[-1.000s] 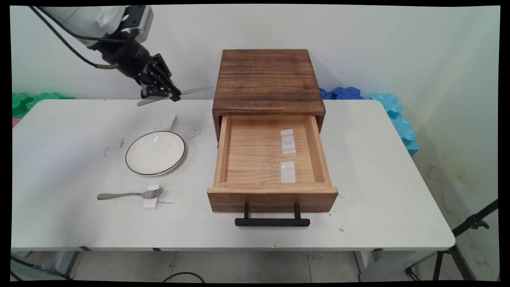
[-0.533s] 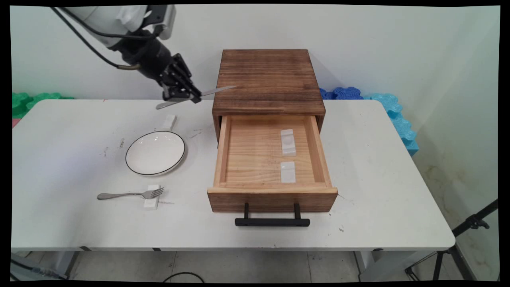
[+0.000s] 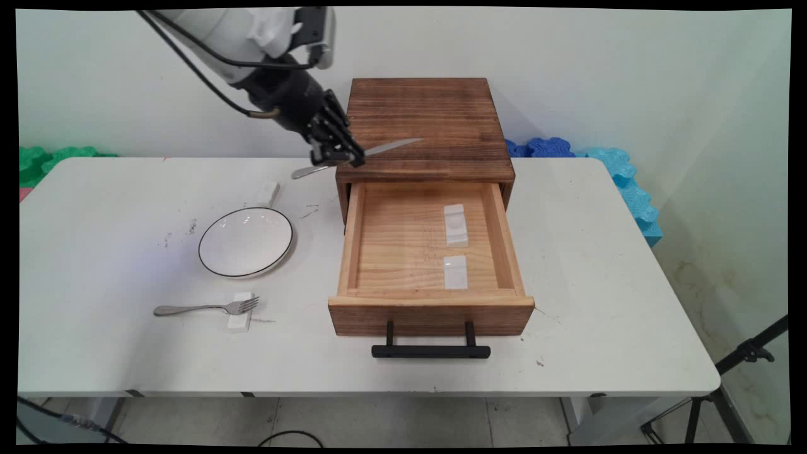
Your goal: Place the picked object into the drawer
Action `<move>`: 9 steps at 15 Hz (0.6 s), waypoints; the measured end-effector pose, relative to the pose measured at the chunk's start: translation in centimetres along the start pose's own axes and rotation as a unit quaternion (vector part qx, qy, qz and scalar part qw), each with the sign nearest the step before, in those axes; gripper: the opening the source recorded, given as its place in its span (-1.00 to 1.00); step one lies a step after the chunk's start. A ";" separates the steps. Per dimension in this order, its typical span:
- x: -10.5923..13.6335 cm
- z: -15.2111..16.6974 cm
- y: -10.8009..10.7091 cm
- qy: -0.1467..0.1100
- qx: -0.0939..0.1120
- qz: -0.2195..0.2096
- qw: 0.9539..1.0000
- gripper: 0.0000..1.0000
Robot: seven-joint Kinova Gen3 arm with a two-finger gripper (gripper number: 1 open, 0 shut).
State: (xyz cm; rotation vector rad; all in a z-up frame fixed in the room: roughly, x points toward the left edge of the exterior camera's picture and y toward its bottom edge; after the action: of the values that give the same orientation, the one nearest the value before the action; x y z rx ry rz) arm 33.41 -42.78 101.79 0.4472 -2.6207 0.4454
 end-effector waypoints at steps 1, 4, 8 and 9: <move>0.5 0.5 0.1 0.001 0.001 -0.001 1.000 -1.00; 2.1 2.2 0.2 0.002 0.003 -0.004 1.000 -1.00; 3.7 4.7 0.3 0.001 0.005 -0.006 1.000 -1.00; 4.0 5.3 0.3 0.001 0.005 -0.005 1.000 -1.00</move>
State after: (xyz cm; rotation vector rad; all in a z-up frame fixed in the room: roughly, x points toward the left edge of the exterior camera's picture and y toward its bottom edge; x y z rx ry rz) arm 27.95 -45.42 99.14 0.4633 -2.6141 0.4557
